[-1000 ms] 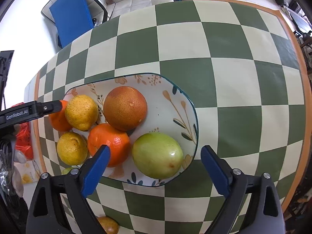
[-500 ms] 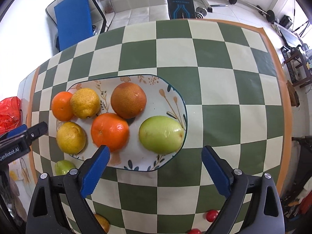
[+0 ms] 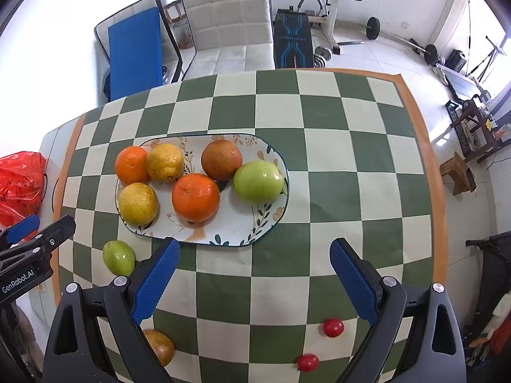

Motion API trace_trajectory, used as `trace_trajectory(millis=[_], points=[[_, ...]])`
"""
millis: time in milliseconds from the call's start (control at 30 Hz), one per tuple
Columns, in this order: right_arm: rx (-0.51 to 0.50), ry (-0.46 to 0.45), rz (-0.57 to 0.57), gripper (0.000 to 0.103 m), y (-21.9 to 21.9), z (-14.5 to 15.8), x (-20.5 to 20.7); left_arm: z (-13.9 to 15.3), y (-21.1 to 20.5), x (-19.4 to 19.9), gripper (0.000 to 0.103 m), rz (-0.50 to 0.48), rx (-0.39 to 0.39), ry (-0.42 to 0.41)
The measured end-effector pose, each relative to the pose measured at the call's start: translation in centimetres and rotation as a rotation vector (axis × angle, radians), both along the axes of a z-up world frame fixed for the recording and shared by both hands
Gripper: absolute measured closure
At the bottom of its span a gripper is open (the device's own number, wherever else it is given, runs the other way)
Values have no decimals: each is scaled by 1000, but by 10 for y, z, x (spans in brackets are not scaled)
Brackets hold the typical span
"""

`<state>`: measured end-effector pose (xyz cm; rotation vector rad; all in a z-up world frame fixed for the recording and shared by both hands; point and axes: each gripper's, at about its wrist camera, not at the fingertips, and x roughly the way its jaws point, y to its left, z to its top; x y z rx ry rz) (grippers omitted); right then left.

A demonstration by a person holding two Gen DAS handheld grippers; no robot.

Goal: Organize fruits
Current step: 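Lift both open tools back from the plate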

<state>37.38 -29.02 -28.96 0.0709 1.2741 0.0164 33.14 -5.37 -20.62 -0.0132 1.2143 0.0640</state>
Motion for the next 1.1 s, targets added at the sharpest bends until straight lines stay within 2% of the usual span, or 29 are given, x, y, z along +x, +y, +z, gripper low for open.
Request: trace_trajectory(millis=[233, 400, 533, 633, 667, 700, 733, 800, 967, 1100], points=[[6, -69, -21, 6, -4, 36, -32, 36, -7, -31, 12, -16, 7, -119], [2, -115, -30, 6, -2, 59, -52, 53, -9, -42, 12, -33, -4, -166], [19, -147, -46, 6, -3, 74, -62, 55, -9, -44, 12, -29, -11, -171], [64, -131, -59, 6, -2, 73, -65, 44, -4, -44, 12, -18, -15, -132], [76, -116, -60, 6, -1, 68, -65, 39, -1, -43, 11, -14, -12, -113], [92, -97, -60, 6, 0, 63, -65, 32, 3, -44, 4, -10, -6, -92], [119, -69, -62, 6, 2, 55, -66, 25, 9, -45, 1, -1, 7, -70], [159, -6, -57, 6, 8, 33, -68, 11, 21, -50, 1, 13, 29, -31], [261, 200, -6, 6, 44, -44, -78, -36, 55, -68, 1, 53, 170, 110], [232, 329, 101, 6, 94, -95, -95, -68, 80, -83, 1, 81, 205, 209]])
